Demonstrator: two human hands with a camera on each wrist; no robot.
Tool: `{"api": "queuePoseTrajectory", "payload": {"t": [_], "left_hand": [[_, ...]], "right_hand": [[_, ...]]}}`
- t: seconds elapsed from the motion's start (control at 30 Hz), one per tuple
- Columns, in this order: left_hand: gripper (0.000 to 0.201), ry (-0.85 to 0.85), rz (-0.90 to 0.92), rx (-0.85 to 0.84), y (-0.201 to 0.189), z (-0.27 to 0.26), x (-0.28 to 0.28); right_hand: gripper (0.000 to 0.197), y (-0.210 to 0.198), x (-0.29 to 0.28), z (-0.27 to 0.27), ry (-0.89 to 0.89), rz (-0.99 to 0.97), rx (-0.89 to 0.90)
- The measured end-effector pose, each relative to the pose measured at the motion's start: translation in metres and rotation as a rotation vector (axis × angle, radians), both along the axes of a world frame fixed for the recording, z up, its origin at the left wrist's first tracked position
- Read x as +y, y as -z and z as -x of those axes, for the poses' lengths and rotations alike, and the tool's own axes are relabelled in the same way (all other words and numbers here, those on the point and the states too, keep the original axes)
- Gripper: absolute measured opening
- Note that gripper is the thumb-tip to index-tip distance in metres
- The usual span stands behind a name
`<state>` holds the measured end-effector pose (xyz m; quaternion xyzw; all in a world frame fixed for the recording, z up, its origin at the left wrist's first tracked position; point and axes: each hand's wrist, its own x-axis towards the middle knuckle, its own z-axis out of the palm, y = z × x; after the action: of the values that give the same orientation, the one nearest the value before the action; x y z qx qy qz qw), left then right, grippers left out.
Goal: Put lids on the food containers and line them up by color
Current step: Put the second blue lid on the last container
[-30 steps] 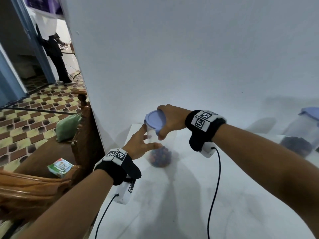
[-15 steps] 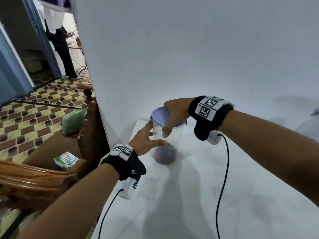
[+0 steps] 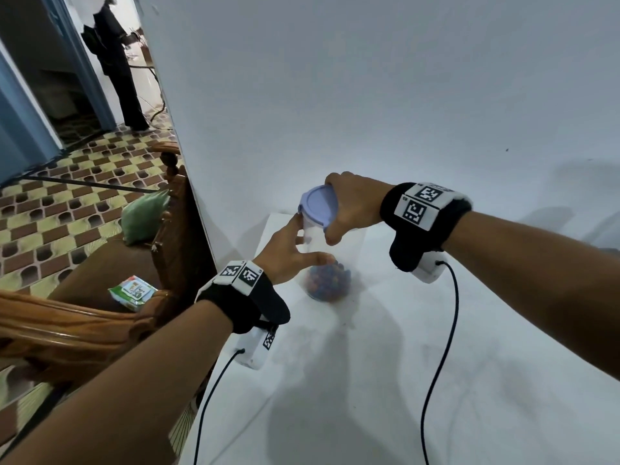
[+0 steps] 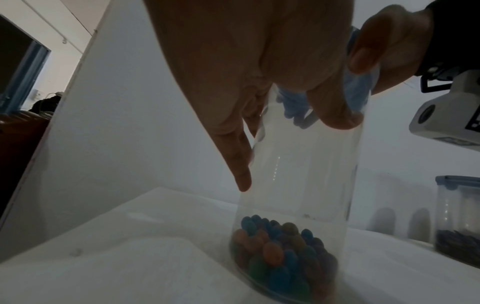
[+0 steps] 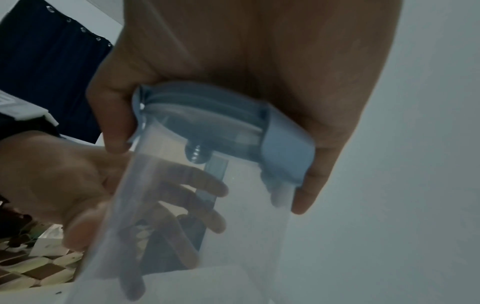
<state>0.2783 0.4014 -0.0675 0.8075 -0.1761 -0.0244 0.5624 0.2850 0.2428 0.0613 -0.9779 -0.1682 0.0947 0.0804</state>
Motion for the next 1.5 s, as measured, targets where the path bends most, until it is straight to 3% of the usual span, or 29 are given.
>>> {"api": "queuePoseTrajectory", "payload": {"t": [0.27,0.53,0.73,0.87,1.07,1.17,1.5], "left_hand": [[0.101,0.004,0.003,0.013,-0.003,0.002,-0.001],[0.101,0.007,-0.025,0.021,-0.003,0.003,0.0],[0.097,0.005,-0.01,0.021,-0.001,0.002,0.001],[0.097,-0.001,-0.004,0.02,0.002,0.0,0.002],[0.092,0.01,0.006,0.007,0.002,-0.001,0.002],[0.095,0.011,0.007,0.006,0.002,-0.001,0.003],[0.094,0.006,-0.01,0.004,0.0,0.003,0.002]], "right_hand": [[0.089,0.001,-0.002,0.002,0.005,-0.06,0.002],[0.097,-0.021,-0.01,0.009,-0.04,-0.045,0.124],[0.075,-0.016,-0.011,0.005,-0.024,-0.095,0.13],[0.072,-0.009,-0.009,0.004,0.014,-0.154,0.083],[0.099,-0.011,-0.02,0.006,0.024,-0.304,0.126],[0.099,-0.01,-0.023,0.006,0.023,-0.38,0.148],[0.123,-0.014,-0.019,0.0,0.034,-0.337,0.173]]}}
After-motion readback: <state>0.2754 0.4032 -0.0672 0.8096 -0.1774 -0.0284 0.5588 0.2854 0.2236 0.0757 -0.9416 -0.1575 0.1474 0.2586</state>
